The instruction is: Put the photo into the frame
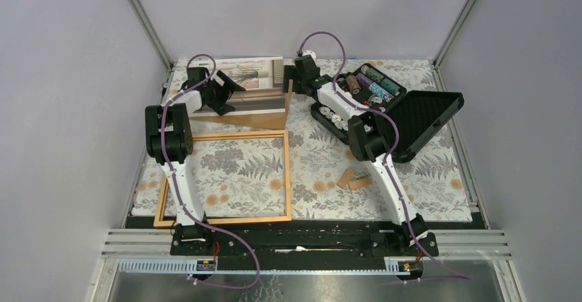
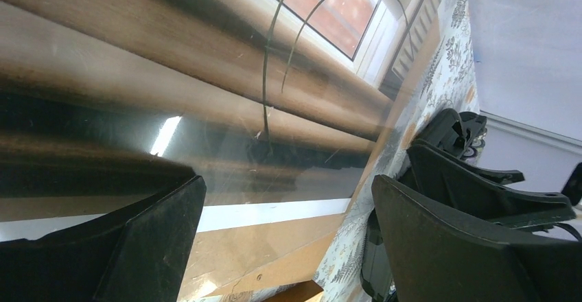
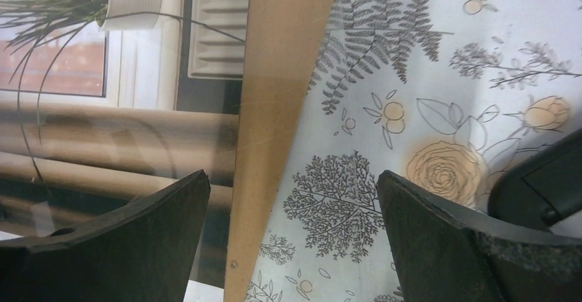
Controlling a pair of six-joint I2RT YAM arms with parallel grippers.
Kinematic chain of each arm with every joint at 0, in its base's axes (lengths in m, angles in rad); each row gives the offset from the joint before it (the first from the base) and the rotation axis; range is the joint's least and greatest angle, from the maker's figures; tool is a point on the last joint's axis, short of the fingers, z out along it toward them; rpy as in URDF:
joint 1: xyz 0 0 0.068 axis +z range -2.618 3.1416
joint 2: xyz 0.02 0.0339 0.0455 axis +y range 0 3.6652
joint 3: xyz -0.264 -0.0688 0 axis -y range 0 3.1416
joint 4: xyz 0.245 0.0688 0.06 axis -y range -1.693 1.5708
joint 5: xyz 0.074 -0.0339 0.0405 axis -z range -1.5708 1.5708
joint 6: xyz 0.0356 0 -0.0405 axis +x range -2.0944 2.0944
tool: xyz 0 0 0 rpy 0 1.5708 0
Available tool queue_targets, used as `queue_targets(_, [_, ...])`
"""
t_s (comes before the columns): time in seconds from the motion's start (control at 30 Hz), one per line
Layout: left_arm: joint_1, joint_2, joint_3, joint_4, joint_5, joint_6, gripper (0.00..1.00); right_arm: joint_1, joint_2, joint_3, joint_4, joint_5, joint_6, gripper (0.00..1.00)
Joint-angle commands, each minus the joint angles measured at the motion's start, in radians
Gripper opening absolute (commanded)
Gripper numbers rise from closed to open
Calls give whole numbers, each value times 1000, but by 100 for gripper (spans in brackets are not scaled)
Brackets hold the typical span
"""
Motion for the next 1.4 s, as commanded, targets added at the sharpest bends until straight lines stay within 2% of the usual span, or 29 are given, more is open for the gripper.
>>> queue_targets(0.0, [13, 39, -61, -92, -64, 25, 99, -19, 31, 49, 3, -55, 36, 100])
queue_targets(0.13, [13, 35, -59, -97, -68, 28, 99, -43, 47, 51, 3, -128, 75, 100])
queue_targets(0.4, [13, 35, -58, -95, -62, 24, 99, -92, 38, 18, 109, -470, 216, 100])
queue_targets(0.67, [13, 41, -61, -90, -59, 21, 99, -129, -61, -123, 329, -683, 337, 96])
queue_targets(0.93, [11, 36, -62, -89, -58, 23, 99, -131, -76, -131, 372, -789, 383, 90])
queue_targets(1.23, [11, 27, -56, -87, -55, 29, 99, -130, -231, -414, 592, -839, 514, 87])
queue_targets(1.37, [9, 29, -55, -87, -48, 29, 99, -124, -292, -485, 649, -847, 545, 87])
